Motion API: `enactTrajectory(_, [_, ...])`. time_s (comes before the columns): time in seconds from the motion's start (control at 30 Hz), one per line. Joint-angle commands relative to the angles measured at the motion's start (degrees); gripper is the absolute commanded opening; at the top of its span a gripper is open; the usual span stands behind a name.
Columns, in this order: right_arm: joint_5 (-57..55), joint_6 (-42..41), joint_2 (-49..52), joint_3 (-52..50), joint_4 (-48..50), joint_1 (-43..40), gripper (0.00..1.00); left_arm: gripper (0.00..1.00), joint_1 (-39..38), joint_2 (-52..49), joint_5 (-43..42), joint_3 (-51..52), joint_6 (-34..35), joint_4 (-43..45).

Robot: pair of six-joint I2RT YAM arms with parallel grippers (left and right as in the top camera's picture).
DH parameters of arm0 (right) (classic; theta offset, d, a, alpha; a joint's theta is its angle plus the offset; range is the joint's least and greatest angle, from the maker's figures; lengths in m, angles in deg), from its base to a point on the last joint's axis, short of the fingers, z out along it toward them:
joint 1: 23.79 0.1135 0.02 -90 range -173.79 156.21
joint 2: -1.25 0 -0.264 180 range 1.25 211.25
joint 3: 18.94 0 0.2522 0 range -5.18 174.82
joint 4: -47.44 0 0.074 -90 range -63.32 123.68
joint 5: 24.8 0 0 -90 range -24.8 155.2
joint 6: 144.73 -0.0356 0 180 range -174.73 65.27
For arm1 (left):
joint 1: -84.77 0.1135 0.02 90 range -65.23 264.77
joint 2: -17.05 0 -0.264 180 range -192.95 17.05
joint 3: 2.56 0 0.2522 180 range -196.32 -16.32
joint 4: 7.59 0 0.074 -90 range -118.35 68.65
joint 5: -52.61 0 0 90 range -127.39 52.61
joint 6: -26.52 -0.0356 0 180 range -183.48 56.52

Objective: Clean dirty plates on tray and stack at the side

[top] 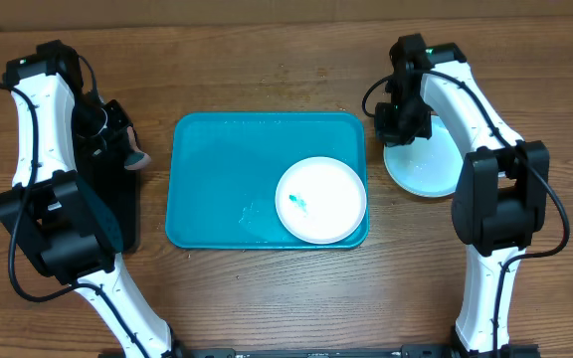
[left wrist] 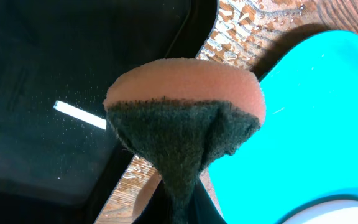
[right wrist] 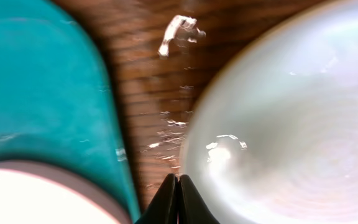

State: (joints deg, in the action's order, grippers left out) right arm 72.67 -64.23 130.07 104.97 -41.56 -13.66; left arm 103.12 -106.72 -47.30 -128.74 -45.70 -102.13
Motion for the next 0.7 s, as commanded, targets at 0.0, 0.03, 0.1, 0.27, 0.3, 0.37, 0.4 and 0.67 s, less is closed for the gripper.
enactTrajectory(0.0, [9.68, 4.11, -4.33, 2.82, -0.9, 1.2, 0.04, 0.04, -0.07, 1.62, -0.66, -0.28, -1.09, -0.11])
enactTrajectory(0.03, [12.94, 7.08, -4.37, 2.8, -2.25, 2.25, 0.17, 0.04, -0.07, 1.62, -0.66, -0.28, -1.09, -0.11])
enactTrajectory(0.1, [13.53, 9.53, -4.35, 2.34, -3.15, 3.37, 0.29, 0.04, -0.07, 1.62, -0.66, -0.28, -1.09, -0.13])
enactTrajectory(0.27, [10.93, 19.26, -4.31, -2.47, -2.12, 8.44, 0.64, 0.04, -0.07, 1.62, -0.66, -0.28, -1.09, 0.02])
enactTrajectory(0.3, [8.39, 19.17, -4.31, -3.61, -1.29, 9.49, 0.64, 0.04, -0.07, 1.62, -0.68, -0.28, -1.09, 0.02])
enactTrajectory(0.37, [3.56, 18.64, -4.28, -5.73, 0.33, 11.32, 0.64, 0.04, -0.07, 1.62, -0.66, -0.28, -1.09, 0.02])
enactTrajectory(0.4, [1.55, 17.97, -4.28, -6.71, 1.27, 12.07, 0.64, 0.04, -0.07, 1.62, -0.66, -0.28, -1.09, 0.04])
enactTrajectory(0.67, [-0.81, 17.33, -4.28, -11.69, 6.73, 12.96, 0.64, 0.04, -0.07, 1.62, -0.66, -0.28, -1.09, 0.07])
